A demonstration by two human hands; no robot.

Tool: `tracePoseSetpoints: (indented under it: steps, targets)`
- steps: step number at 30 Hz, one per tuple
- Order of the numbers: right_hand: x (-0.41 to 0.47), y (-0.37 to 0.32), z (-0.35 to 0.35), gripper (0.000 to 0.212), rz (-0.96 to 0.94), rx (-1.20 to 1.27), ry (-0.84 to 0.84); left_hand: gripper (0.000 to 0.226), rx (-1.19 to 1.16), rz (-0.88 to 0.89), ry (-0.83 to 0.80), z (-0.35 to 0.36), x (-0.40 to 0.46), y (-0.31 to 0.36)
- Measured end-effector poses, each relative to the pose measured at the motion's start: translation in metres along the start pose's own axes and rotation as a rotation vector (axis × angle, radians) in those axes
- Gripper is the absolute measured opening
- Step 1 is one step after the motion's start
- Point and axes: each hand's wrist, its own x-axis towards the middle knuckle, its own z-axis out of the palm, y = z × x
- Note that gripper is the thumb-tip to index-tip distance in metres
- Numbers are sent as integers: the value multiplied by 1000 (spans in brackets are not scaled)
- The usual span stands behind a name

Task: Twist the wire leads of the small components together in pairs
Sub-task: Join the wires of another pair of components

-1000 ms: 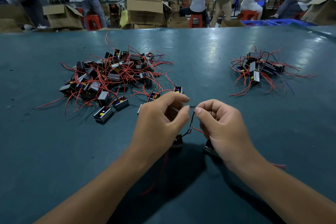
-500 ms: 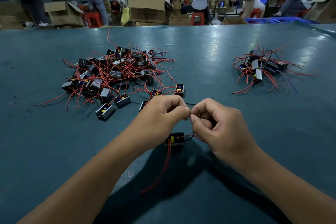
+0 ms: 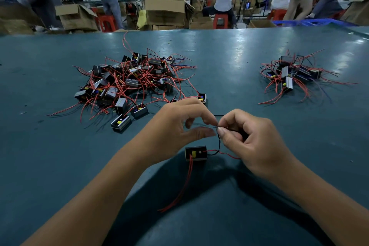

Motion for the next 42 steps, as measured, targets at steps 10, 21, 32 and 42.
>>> tracePoseSetpoints:
  steps: [10, 21, 32, 42]
  targets:
    - [-4, -3, 1, 11, -118, -98, -62, 13, 29, 96, -27, -2, 1, 0]
    - [-4, -3, 1, 10, -96, -43, -45, 11, -69, -51, -96, -6, -3, 0]
    - [-6, -4, 3, 5, -112, -123, 25, 17, -39, -135, -34, 3, -3, 14]
    - [-4, -11, 3, 13, -301, -389, 24, 36, -514, -714, -88, 8, -1, 25]
